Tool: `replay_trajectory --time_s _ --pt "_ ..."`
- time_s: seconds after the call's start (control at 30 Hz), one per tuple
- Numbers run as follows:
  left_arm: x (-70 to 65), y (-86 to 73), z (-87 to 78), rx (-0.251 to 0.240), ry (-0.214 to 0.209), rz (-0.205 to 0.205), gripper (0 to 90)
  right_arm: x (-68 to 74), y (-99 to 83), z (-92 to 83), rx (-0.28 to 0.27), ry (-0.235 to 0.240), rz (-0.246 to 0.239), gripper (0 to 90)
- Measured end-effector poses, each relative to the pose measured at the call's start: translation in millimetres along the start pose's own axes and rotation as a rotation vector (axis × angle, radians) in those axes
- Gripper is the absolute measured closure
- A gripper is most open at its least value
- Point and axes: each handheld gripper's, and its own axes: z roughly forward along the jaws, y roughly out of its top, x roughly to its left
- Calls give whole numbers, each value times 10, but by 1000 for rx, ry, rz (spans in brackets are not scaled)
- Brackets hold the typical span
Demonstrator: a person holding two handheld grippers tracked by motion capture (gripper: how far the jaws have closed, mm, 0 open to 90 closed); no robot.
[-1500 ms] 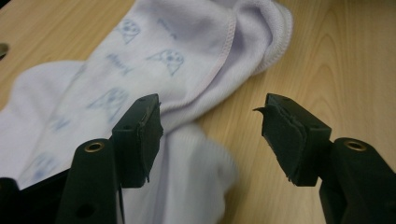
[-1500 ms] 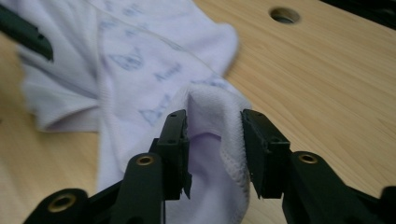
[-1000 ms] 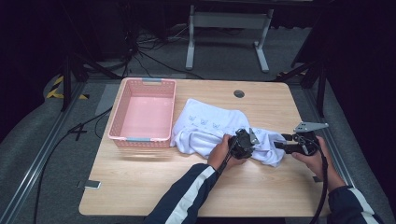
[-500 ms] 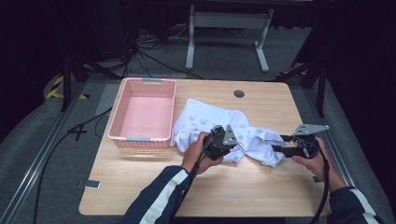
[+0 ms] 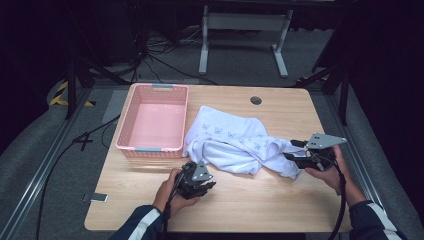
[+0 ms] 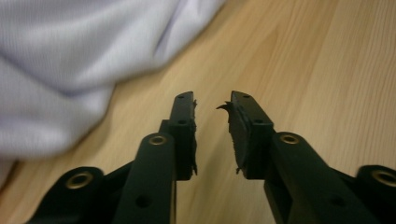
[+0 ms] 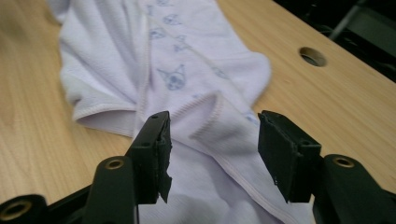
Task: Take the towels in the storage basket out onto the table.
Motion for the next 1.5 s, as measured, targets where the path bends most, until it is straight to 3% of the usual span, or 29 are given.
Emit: replay_trajectory --time_s 0.07,0.13,0.17,0.23,0.27,0.3,0.33,0.4,0.53,0.57,0.67,0.73,0.77,0.87,1.03,1.1,1.13,1.17,1.2,1.23,1.27,1.3,1.37,1.4,1.43,1.5 --pt "40 -122 -54 -3 5 -34 662 3 17 119 30 -5 2 410" --pt "91 -229 -114 -6 20 -56 629 -21 12 245 66 27 0 393" --pt "116 -279 -140 -9 25 -72 612 -22 8 298 94 -8 -21 403" --pt "182 -402 -181 -6 34 -86 581 -65 -18 382 131 -46 -6 496" --pt "182 -402 -181 -6 34 -86 561 -108 -54 415 118 -17 30 598" --pt "231 -483 -193 0 17 -118 547 -114 -72 436 130 -17 32 678" --pt "231 -483 -193 0 17 -118 541 -114 -72 436 130 -17 32 678" --pt "241 -528 -192 12 24 -113 539 -103 -84 448 134 -7 9 846" --pt "255 -544 -208 -6 33 -137 520 -30 -11 355 97 67 4 880" --pt "245 -532 -219 -21 33 -142 512 68 58 281 65 131 3 880" --pt "219 -507 -222 -26 35 -137 502 289 193 180 23 232 -33 880" --pt "211 -499 -226 -29 36 -134 498 472 286 139 14 292 -61 880" --pt "203 -491 -229 -32 40 -138 498 472 286 139 14 292 -61 880" --pt "201 -481 -255 -49 53 -148 484 772 413 143 8 374 -103 881" --pt "209 -479 -301 -62 77 -165 482 1325 556 295 55 470 -167 881" --pt "207 -455 -307 -79 78 -166 477 1618 596 415 87 530 -205 880" --pt "207 -455 -307 -79 78 -166 477 1618 596 415 87 530 -205 880" --pt "203 -418 -298 -103 69 -177 475 1770 613 485 96 548 -212 870" --pt "203 -418 -298 -103 69 -177 466 1770 613 485 96 548 -212 870" --pt "193 -393 -289 -114 60 -180 459 1864 619 545 99 586 -227 825" --pt "166 -328 -271 -119 52 -175 457 1901 619 561 100 589 -219 737" --pt "166 -328 -271 -119 52 -175 452 1901 619 561 100 589 -219 737" --pt "151 -263 -255 -150 28 -173 447 1912 622 560 90 581 -215 568" --pt "139 -228 -243 -161 24 -181 445 1880 628 528 87 567 -222 531" --pt "120 -152 -223 -181 12 -181 433 1719 644 415 47 544 -175 493" --pt "80 -62 -186 -199 -10 -191 412 1477 640 263 6 480 -141 489"
